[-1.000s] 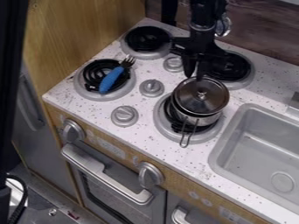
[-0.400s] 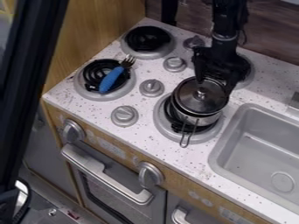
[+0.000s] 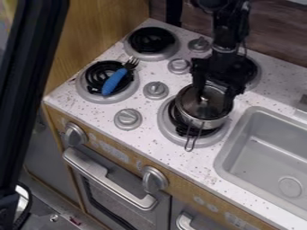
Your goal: Open the pot
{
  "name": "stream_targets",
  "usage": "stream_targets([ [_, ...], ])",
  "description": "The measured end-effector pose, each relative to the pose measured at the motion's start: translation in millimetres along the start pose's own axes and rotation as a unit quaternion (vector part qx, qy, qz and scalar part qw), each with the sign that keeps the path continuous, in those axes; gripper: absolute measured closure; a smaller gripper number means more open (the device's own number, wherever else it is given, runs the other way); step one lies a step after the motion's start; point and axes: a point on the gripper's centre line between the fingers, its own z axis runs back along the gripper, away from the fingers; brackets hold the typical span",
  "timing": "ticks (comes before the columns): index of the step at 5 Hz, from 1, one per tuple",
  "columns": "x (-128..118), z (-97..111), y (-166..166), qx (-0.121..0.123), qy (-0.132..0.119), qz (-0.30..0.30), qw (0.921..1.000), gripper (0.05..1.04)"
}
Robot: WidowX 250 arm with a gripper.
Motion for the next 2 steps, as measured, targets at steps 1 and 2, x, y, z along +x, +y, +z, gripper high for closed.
stream_targets([
  [1, -5.1, -0.7, 3.3, 0.001, -0.003, 0.004, 1.0, 0.084],
  [2, -6.6, -1.4, 3.9, -0.006, -0.002, 0.013, 0.9999, 0.095],
])
